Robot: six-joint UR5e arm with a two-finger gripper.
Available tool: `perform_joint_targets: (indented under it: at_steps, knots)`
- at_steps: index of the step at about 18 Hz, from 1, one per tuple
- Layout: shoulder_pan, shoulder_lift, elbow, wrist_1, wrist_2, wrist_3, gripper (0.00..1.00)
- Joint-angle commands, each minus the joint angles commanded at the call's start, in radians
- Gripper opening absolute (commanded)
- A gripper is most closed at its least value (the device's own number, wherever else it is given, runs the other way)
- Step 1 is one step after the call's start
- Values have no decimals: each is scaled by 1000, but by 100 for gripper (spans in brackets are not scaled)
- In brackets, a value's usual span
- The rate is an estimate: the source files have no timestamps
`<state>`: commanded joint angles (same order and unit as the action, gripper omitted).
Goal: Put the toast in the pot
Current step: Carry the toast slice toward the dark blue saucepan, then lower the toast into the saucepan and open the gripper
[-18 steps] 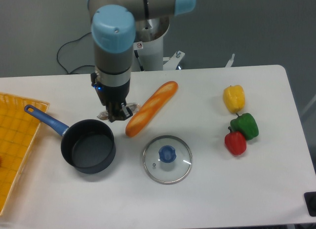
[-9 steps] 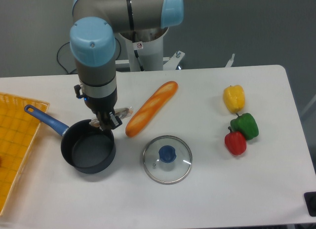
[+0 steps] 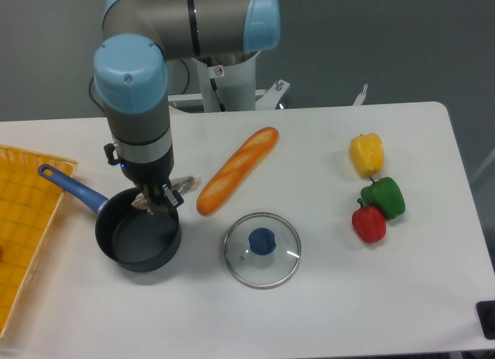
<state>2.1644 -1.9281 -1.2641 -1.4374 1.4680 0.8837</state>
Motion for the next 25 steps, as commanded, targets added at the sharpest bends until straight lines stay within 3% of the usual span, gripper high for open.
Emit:
perform_joint_targets:
  at_steps: [17,25]
  knots:
    - [-64,-75,35,6,49,-108,0]
    - [-86,-114,54,12,44,-219,0]
